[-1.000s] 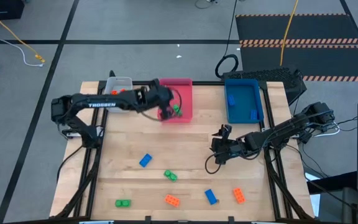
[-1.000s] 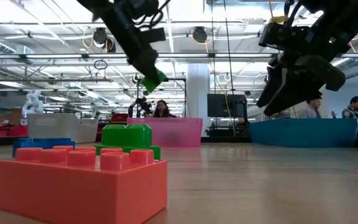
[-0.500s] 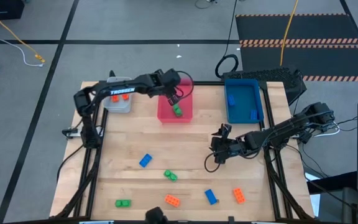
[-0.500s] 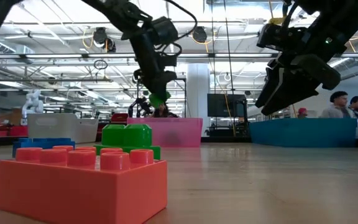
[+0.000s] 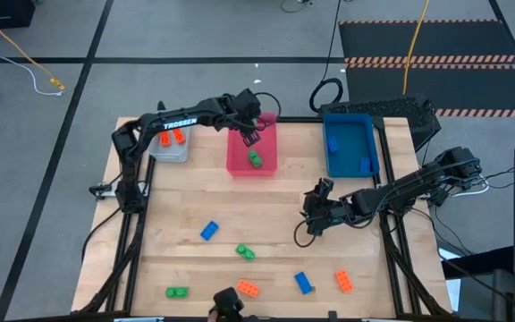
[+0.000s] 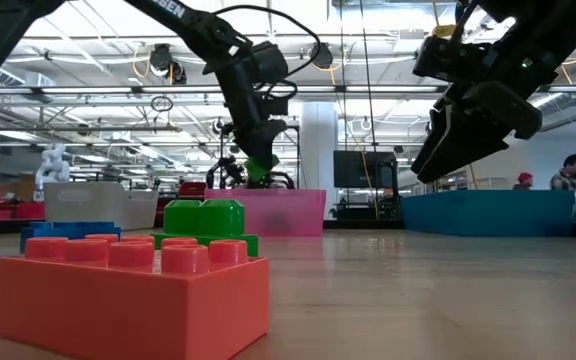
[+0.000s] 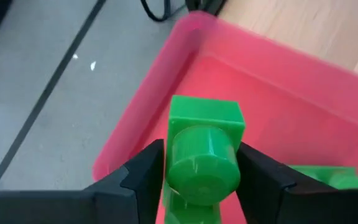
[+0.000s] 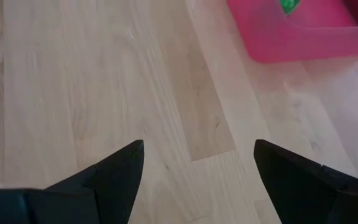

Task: Sort & place blocks by color
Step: Put the green game piece into the pink bin, then put the blue game piece into the blue bin

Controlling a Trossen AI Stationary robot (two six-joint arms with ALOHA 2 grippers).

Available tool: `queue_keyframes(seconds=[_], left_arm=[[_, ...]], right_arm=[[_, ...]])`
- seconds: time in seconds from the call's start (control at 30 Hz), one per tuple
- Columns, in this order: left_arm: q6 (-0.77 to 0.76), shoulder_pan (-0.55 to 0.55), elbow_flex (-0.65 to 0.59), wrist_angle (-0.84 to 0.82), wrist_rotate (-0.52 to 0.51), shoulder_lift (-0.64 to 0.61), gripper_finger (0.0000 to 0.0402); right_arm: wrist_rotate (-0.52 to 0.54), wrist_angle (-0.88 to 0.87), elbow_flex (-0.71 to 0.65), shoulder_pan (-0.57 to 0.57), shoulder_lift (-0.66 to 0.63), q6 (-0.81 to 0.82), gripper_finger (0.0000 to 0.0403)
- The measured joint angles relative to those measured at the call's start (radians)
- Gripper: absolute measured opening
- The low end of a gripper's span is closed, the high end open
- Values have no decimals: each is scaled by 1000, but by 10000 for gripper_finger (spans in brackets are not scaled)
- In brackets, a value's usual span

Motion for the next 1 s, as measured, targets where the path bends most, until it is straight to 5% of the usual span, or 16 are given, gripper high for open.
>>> queue_keyframes(seconds=[0.47, 1.0], left_arm=[[29, -10, 0, -30, -2, -19, 305], [-125, -284, 0, -211, 19, -165, 254]], right_arm=[[0, 27, 0, 0, 0, -1, 299], [28, 42, 1, 5, 0, 15, 299]])
